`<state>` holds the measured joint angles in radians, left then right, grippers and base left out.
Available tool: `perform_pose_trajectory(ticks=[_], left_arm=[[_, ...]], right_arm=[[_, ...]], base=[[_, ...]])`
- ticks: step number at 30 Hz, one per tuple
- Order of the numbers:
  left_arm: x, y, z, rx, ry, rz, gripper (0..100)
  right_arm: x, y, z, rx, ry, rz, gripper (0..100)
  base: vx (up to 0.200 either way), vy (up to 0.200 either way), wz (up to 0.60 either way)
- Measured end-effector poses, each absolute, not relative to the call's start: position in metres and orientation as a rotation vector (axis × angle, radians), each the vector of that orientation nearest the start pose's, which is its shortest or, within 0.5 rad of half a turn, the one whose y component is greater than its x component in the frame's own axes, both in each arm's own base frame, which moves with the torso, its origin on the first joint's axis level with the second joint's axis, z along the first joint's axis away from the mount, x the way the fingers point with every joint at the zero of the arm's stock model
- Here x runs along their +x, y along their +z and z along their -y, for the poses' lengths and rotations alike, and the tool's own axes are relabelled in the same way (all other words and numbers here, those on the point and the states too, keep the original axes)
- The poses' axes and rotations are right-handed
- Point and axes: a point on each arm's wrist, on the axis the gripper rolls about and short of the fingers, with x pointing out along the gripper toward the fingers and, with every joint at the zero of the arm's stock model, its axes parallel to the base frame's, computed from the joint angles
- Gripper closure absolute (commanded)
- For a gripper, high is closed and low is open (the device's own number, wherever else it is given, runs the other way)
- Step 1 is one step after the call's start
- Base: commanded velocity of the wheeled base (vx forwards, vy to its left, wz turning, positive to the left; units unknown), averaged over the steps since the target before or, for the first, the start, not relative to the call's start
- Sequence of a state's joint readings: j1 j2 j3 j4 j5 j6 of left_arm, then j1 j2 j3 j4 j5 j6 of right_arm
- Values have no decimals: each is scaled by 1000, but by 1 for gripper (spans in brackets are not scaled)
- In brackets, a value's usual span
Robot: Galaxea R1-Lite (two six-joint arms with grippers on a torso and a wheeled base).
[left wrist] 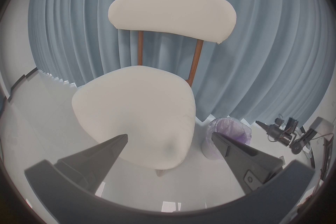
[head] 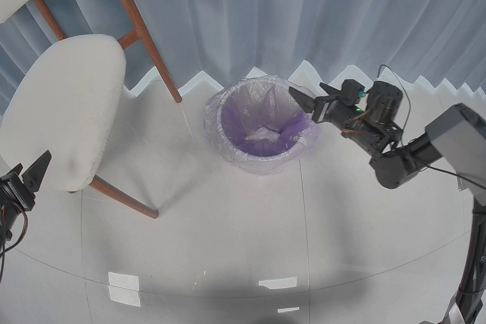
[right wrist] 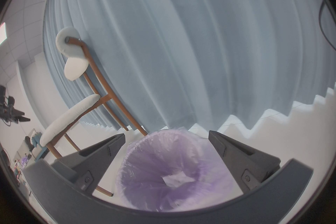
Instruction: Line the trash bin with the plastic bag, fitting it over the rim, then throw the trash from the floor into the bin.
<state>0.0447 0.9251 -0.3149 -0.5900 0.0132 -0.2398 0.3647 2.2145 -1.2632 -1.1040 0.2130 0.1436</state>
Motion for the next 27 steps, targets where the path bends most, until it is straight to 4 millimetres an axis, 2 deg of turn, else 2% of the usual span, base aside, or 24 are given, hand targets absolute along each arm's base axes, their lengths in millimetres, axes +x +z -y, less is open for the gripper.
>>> perform_pose_trajectory(ticks=[3,7,14,20,27], left_arm=[[104,197,-5,-239,58,-10,0],[95,191,-4,-238,56,-6,0],[70,173,-3,-225,61,2,0],[40,149,-2,-192,50,-32,0],[15,132,0,-151,24,-11,0]], right_arm=[[388,173,-138,151,551,99,0],[346,192,-103,149,501,87,0],[256,209,-53,135,415,91,0],[177,204,-29,106,359,78,0],[105,188,-15,69,308,3,0]], base=[[0,0,0],[0,0,0],[0,0,0],[0,0,0],[0,0,0]])
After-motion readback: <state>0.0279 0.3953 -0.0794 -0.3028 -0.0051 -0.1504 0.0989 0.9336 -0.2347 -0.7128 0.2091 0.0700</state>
